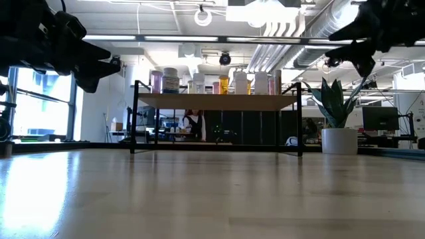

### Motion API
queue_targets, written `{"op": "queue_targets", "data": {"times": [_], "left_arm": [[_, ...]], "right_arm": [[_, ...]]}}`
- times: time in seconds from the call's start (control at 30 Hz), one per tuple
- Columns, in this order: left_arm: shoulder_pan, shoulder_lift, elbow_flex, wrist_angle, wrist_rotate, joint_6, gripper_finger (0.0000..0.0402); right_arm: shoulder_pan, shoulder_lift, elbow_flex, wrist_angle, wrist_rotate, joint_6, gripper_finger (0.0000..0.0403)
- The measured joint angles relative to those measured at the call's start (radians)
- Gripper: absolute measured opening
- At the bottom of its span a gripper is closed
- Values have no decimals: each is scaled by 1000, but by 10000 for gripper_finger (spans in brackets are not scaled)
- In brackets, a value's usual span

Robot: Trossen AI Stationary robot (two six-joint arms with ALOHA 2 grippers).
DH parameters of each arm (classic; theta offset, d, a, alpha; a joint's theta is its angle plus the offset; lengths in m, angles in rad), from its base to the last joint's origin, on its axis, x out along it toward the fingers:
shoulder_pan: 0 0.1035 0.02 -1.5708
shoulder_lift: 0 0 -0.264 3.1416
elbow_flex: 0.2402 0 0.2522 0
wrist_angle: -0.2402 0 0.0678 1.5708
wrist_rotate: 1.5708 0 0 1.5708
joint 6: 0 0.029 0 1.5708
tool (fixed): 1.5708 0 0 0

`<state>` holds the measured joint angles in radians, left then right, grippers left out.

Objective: Pick and place medicine bottles onto shelf by color
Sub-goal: Return to Home Position

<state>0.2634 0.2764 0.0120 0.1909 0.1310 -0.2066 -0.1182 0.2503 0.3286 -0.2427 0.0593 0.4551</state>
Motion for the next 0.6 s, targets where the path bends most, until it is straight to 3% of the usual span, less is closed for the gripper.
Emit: {"op": "queue_targets", "data": {"times": [0.43, 0.6], "left_arm": [[0, 0, 0, 0, 0, 0, 200], [0, 0, 0, 0, 0, 0, 200]], "right_arm": [[52, -244, -200, 76, 0, 19, 179], [63, -244, -249, 76, 7, 58, 179]]}}
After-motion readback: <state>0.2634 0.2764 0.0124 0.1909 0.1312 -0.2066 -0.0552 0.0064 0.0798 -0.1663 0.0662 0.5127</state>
